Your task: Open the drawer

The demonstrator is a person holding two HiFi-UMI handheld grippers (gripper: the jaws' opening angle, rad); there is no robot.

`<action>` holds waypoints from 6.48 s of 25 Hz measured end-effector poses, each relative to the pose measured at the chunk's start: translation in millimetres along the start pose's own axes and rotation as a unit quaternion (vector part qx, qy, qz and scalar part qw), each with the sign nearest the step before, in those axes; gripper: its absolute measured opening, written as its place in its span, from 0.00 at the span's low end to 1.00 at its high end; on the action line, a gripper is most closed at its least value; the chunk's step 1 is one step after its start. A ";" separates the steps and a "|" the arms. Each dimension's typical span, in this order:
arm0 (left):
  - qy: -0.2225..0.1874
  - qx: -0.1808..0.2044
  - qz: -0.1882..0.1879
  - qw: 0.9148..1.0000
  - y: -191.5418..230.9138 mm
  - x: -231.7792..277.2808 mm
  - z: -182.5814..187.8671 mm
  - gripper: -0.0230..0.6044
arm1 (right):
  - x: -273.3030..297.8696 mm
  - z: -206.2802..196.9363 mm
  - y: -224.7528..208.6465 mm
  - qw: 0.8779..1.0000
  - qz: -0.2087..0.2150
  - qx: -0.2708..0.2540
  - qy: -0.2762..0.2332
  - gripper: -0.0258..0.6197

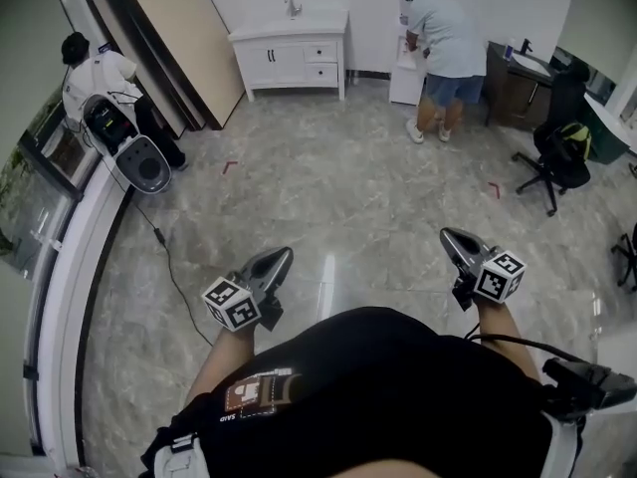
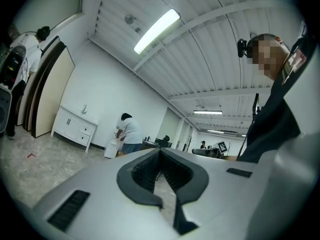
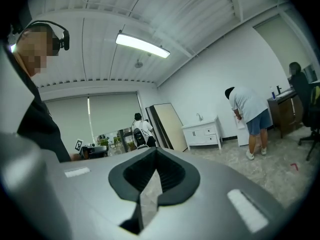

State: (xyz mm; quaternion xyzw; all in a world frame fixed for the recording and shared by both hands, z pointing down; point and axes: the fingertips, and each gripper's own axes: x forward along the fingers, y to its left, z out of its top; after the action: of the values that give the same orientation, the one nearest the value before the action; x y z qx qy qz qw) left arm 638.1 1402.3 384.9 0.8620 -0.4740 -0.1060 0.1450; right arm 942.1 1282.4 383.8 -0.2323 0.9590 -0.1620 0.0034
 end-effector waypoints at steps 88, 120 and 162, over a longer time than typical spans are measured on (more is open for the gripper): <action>-0.072 -0.010 0.159 0.985 1077.6 282.2 424.5 0.02 | 1251.4 244.1 -399.4 0.978 0.187 -0.025 0.094 0.04; -0.084 0.007 0.178 0.980 1416.1 501.0 572.5 0.02 | 1631.0 354.7 -622.5 0.969 0.227 -0.022 0.097 0.04; 0.056 -0.031 -0.054 0.996 1854.4 781.1 708.7 0.02 | 1915.5 411.5 -863.1 0.997 -0.032 0.064 0.036 0.04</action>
State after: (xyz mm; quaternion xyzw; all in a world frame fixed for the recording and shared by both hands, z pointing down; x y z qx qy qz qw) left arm -634.6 -309.2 336.3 0.8859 -0.4146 -0.0794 0.1921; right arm -349.2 -425.2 395.2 -0.2560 0.9383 -0.2315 -0.0218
